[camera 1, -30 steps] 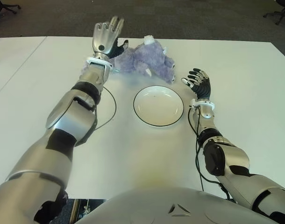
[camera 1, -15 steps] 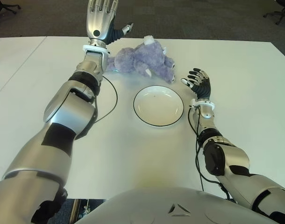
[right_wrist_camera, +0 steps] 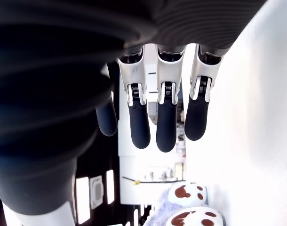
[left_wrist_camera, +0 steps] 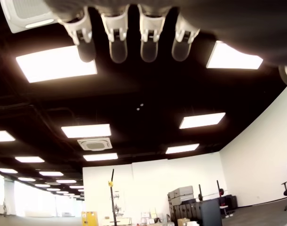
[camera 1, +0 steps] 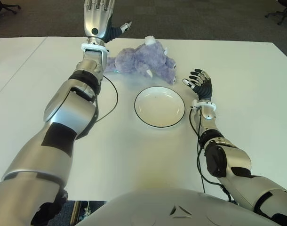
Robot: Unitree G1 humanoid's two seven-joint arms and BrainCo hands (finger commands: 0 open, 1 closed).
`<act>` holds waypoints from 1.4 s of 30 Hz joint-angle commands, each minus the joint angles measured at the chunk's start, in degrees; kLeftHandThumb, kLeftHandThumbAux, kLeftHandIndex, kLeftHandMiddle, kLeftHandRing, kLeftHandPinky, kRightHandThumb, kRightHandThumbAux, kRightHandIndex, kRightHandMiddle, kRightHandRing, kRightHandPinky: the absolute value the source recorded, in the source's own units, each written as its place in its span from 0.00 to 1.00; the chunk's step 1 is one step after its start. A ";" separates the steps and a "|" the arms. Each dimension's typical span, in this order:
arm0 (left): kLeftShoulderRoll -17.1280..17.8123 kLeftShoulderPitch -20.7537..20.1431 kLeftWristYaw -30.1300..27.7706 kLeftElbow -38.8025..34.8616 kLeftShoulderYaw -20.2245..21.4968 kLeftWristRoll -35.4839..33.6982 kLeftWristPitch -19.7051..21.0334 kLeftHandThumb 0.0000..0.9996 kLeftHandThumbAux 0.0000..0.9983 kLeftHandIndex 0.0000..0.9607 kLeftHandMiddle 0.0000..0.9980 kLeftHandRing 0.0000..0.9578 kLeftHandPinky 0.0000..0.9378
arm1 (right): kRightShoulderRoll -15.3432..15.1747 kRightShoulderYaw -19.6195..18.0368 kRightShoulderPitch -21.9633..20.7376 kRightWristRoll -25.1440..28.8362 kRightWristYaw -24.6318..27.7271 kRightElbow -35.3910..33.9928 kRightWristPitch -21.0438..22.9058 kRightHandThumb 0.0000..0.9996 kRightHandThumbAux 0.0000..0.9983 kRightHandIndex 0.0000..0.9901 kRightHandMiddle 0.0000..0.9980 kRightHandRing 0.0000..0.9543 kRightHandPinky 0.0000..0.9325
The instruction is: Put the doll into the plate.
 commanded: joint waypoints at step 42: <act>-6.46 13.93 -49.16 4.11 -0.60 -0.44 -5.59 0.14 0.31 0.00 0.00 0.09 0.00 | 4.60 -2.62 15.39 2.51 -1.35 9.21 10.14 0.03 0.85 0.28 0.34 0.36 0.37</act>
